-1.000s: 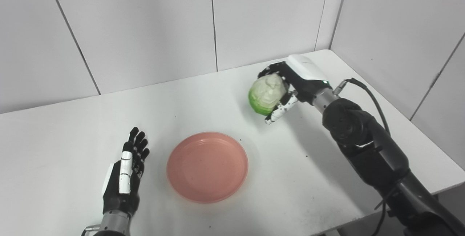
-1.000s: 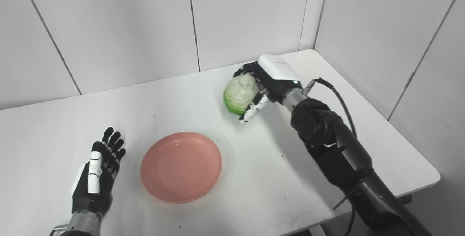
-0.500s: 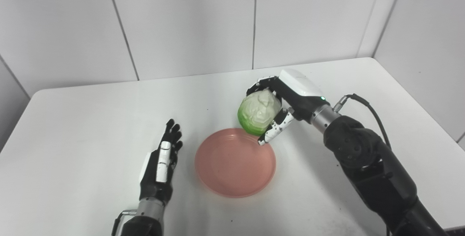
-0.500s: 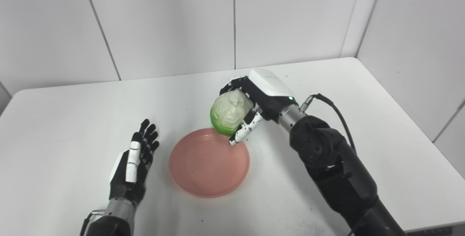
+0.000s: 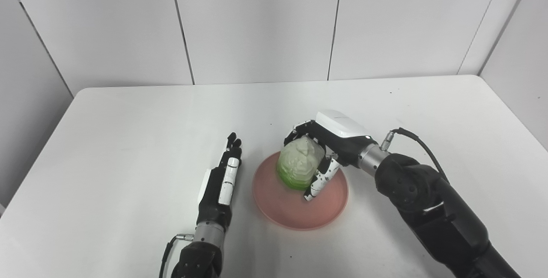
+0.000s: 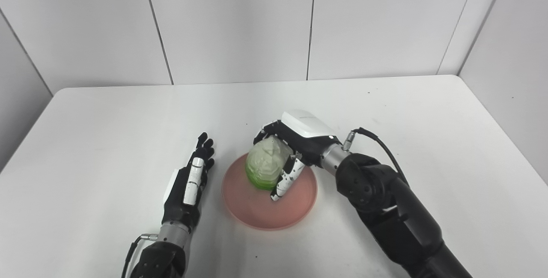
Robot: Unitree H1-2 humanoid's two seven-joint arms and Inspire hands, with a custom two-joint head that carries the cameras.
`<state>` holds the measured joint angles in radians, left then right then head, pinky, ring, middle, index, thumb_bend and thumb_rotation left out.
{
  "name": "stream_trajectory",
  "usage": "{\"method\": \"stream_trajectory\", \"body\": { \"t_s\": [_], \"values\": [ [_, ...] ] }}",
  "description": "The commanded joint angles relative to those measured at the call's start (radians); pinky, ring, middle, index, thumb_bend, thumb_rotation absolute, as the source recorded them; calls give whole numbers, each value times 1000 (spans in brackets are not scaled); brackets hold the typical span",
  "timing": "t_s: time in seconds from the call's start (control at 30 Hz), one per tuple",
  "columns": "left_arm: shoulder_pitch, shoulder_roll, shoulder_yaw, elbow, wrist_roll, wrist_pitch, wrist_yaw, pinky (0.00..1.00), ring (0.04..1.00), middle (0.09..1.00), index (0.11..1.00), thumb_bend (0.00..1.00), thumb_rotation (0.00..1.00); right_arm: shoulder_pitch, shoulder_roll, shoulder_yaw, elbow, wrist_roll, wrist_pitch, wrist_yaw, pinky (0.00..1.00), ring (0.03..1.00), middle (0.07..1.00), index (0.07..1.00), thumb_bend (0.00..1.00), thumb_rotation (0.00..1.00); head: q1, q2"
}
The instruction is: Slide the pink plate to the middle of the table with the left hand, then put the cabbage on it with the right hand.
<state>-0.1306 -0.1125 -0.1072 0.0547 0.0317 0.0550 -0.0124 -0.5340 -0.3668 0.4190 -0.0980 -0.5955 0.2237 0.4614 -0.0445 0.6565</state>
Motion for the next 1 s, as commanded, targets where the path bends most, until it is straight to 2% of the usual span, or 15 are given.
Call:
{"method": "stream_trajectory", "body": {
  "t_s": [0.0,0.17,0.33,0.53,0.63,0.7,0.73,0.77,0.8,0.83,0.87,0.9,0.97],
  "values": [
    [-14,-13,-6,5,-2,-2,-1,1000,1000,1000,1000,681,1000,-43,-10,-1,-3,-16,-49,-8,315,419,505,496,520,0,0,1],
    [-19,-13,-6,4,-4,3,-7,1000,1000,1000,1000,676,1000,-40,-24,27,12,-59,-51,7,334,425,507,495,520,0,-6,4],
    [-18,-13,-9,-10,4,33,-5,1000,1000,1000,1000,696,1000,-37,-27,38,40,-83,-82,-6,336,420,510,501,519,0,-15,9],
    [-16,-12,-12,-22,5,42,-7,1000,1000,1000,1000,684,1000,-14,-20,15,93,-70,-163,-68,337,418,517,507,518,0,-25,19],
    [-17,-12,-11,-23,-5,37,-14,1000,1000,1000,1000,683,1000,-2,-27,13,100,-69,-212,-98,371,475,480,509,525,6,-27,21],
    [-20,-15,-7,-12,-11,22,-13,1000,1000,1000,1000,682,1000,5,-35,14,104,-73,-259,-122,424,546,616,500,519,127,-27,21],
    [-22,-17,-5,-3,-12,9,-10,1000,1000,1000,1000,679,1000,9,-38,14,105,-75,-280,-133,548,665,717,661,625,361,-27,21],
    [-25,-16,-6,2,-7,5,-7,1000,1000,1000,1000,678,1000,12,-42,14,102,-75,-295,-135,612,726,769,745,680,483,-31,22],
    [-26,-16,-8,4,-3,4,-6,1000,1000,1000,1000,682,1000,14,-45,13,100,-75,-305,-135,734,826,849,833,728,653,-31,22],
    [-25,-14,-9,0,1,9,-6,1000,1000,1000,1000,683,1000,14,-51,17,90,-79,-310,-121,776,859,877,863,745,711,-32,23],
    [-24,-13,-11,-3,3,12,-7,1000,1000,1000,1000,681,1000,14,-56,20,83,-83,-314,-110,883,926,928,913,763,824,-32,23],
    [-25,-11,-12,-3,7,19,-7,1000,1000,1000,1000,687,1000,15,-61,22,70,-86,-311,-93,949,967,965,953,779,900,-32,24],
    [-26,-10,-11,-2,7,21,-7,1000,1000,1000,1000,690,1000,22,-69,23,42,-93,-304,-69,984,990,989,984,790,955,-32,24]
  ]
}}
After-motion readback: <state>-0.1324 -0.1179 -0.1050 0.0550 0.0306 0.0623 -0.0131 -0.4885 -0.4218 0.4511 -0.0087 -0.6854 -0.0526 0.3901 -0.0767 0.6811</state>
